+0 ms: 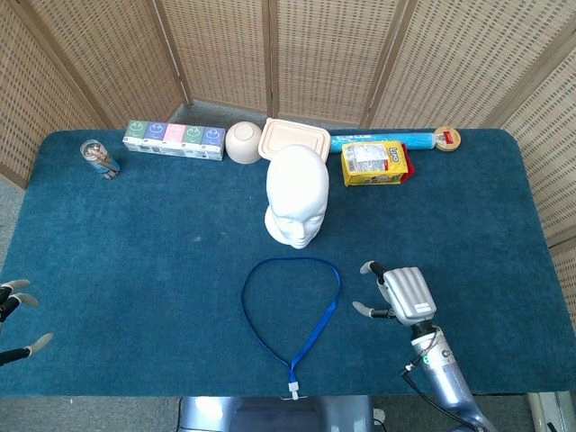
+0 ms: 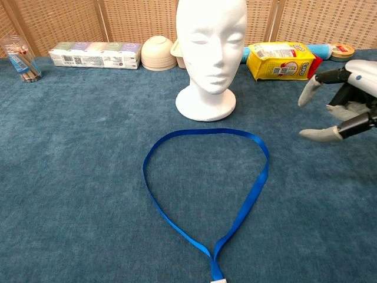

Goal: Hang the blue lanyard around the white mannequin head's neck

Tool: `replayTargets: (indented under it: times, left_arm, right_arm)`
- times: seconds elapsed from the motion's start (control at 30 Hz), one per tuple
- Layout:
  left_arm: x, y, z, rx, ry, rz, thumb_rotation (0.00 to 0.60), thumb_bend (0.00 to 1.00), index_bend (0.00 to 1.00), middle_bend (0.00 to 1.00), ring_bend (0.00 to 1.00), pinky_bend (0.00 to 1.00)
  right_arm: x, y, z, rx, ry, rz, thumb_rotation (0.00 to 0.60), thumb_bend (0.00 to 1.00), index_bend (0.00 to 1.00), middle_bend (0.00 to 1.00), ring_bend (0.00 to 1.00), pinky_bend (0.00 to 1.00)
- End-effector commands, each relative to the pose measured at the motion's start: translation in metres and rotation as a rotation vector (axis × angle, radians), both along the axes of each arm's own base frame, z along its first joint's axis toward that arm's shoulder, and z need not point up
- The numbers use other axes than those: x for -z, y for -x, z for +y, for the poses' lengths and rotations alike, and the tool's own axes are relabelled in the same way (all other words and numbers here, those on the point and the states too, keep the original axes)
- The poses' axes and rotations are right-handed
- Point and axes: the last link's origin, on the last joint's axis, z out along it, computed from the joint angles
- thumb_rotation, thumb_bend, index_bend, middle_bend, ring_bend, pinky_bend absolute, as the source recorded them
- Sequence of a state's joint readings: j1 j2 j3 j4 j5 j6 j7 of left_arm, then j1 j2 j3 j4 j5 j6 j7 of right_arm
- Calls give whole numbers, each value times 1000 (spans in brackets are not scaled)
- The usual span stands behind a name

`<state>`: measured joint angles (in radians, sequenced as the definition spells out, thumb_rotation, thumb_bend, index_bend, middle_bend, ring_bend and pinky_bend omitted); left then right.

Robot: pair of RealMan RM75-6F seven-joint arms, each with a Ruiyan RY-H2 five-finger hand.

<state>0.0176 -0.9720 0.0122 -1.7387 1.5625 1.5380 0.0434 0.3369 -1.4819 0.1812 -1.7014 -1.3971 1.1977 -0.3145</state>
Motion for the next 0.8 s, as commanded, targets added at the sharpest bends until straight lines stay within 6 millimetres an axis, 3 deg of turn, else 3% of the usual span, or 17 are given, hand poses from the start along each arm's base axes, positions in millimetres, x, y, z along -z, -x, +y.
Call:
replayTargets:
  times: [0.03, 0.8]
  left_arm:
    - [0, 0, 1, 0, 0, 1, 477, 103, 417, 264, 238, 94]
    - [1, 3, 15, 14, 15, 8, 477, 104, 417, 264, 238, 95]
  right_arm:
    - [6, -3, -5, 10, 11, 12, 393, 211, 373, 922, 1000, 1000]
    - [53, -21, -18, 197, 38, 36, 394, 210, 373, 933, 1000, 1000]
